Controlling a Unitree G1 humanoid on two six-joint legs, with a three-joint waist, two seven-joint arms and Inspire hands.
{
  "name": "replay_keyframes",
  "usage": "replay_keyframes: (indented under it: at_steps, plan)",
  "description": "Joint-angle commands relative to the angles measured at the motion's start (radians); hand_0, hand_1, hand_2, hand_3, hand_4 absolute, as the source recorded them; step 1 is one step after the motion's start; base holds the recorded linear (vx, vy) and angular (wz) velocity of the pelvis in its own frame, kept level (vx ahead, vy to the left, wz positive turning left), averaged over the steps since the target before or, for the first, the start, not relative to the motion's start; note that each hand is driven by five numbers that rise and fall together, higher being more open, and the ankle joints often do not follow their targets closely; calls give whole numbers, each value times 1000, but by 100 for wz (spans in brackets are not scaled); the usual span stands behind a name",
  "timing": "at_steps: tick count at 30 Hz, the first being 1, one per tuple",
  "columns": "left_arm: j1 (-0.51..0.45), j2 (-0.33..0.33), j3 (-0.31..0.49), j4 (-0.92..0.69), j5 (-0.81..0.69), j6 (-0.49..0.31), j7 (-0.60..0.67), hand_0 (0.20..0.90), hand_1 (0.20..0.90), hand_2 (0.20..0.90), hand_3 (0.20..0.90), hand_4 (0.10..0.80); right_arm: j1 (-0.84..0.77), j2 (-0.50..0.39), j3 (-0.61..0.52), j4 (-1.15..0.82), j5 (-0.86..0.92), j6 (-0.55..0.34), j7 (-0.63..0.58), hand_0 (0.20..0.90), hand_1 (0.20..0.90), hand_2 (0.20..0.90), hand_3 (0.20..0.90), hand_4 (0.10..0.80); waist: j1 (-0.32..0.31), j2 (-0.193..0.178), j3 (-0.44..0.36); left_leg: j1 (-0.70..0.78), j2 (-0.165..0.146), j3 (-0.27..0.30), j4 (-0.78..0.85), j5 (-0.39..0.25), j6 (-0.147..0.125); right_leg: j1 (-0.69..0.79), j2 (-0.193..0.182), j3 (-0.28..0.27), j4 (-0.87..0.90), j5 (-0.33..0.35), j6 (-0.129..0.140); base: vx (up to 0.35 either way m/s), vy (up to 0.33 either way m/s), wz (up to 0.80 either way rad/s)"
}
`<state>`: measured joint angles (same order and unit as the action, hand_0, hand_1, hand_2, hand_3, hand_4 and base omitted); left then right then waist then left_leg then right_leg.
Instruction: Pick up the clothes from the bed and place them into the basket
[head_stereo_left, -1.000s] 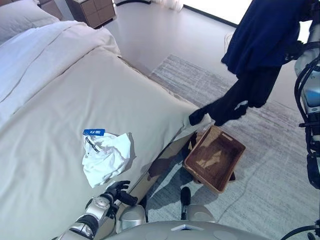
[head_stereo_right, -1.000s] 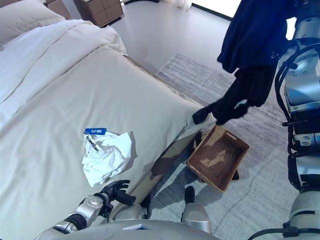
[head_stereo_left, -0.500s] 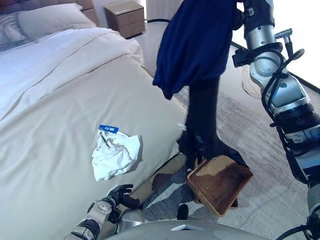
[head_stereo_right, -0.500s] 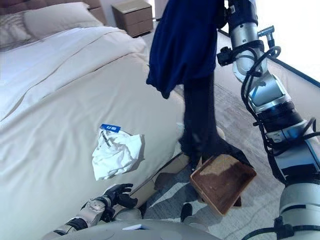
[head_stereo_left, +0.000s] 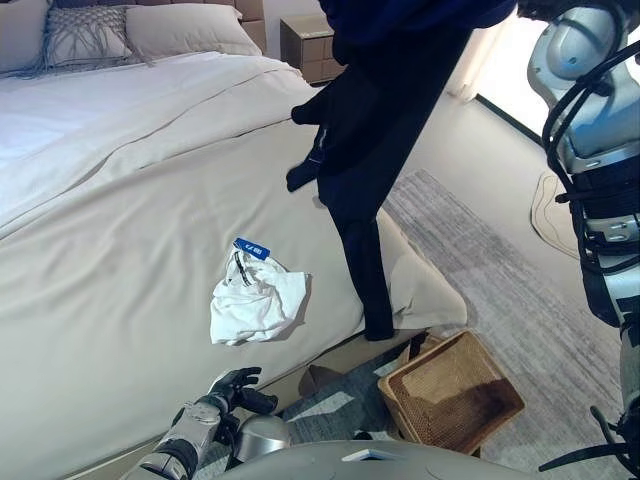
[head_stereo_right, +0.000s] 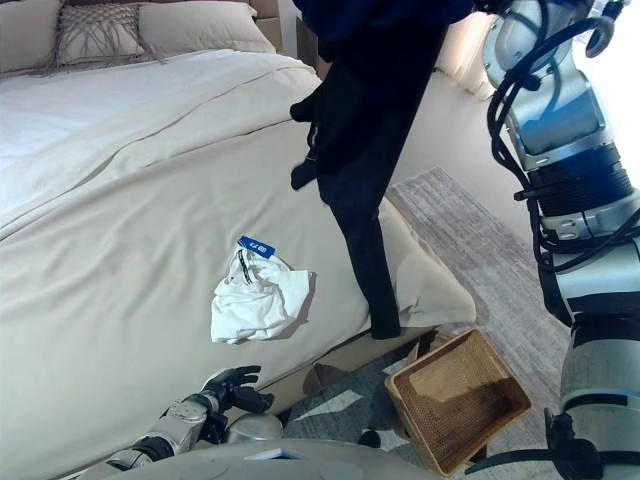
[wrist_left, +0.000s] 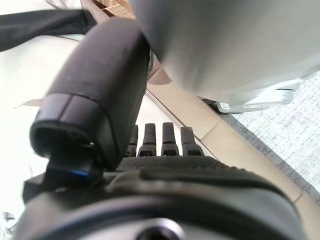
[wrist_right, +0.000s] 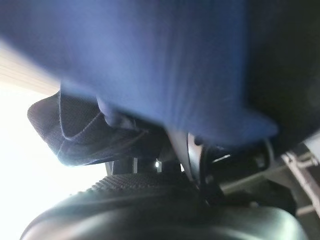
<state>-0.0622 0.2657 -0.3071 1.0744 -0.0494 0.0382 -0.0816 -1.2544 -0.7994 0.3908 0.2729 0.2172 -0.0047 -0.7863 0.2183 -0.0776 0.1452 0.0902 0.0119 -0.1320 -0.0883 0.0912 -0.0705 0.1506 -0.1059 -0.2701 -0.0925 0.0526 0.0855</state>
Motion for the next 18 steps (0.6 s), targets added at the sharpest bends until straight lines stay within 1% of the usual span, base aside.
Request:
replay_keyframes:
  at_steps: [1,3,7,9,10,11,13,15,18]
  plan:
    - [33,57,-68,115,39,26,-8,900,900,900,900,800,-211,-5,6,56,-17,-32,65,300,300,300,200,100,39,-55,-97,26,-36,14,16,-104,35,32,5,-38,27,-63,-17,17,16,6]
    - [34,55,-71,120,46,22,-6,900,900,900,900,800,-230,9,30,102,3,-71,79,300,300,300,200,100,46,-58,-98,27,-37,11,14,-104,36,34,3,-44,23,-60,-15,23,15,12]
    - [25,57,-76,117,52,14,-6,900,900,900,900,800,-243,38,54,157,37,-53,169,300,300,300,200,100,54,-62,-96,27,-41,11,10,-105,37,39,1,-51,16,-55,-12,13,26,9]
    - [20,56,-72,110,57,18,-16,900,900,900,900,800,-230,60,73,150,33,6,284,300,300,300,200,100,54,-60,-97,26,-42,16,10,-104,37,36,-1,-53,15,-53,-11,-1,42,2]
    - [19,56,-72,109,58,19,-17,900,900,900,900,800,-227,64,78,150,46,17,317,300,300,300,200,100,54,-61,-97,25,-42,17,10,-103,37,35,-1,-53,15,-52,-11,10,40,2]
    - [17,57,-72,105,60,22,-18,900,900,900,900,800,-211,83,110,156,54,63,413,300,300,300,200,100,56,-63,-96,24,-43,19,8,-102,38,32,-3,-52,14,-50,-10,0,0,0]
    - [16,55,-80,109,49,19,-13,900,900,900,900,800,-193,109,150,183,58,57,453,300,300,300,200,100,57,-65,-93,24,-40,26,7,-99,38,30,-4,-54,13,-46,-9,10,16,-1]
    - [16,50,-87,121,40,8,-8,900,900,900,900,800,-186,126,159,214,55,33,459,300,300,300,200,100,61,-67,-90,24,-38,31,7,-98,37,33,-5,-58,11,-43,-9,36,26,-1]
    - [12,49,-91,130,26,-4,-6,900,900,900,900,800,-187,151,154,234,49,33,464,300,300,300,200,100,69,-73,-82,21,-37,31,7,-96,36,33,-6,-65,8,-40,-9,11,7,0]
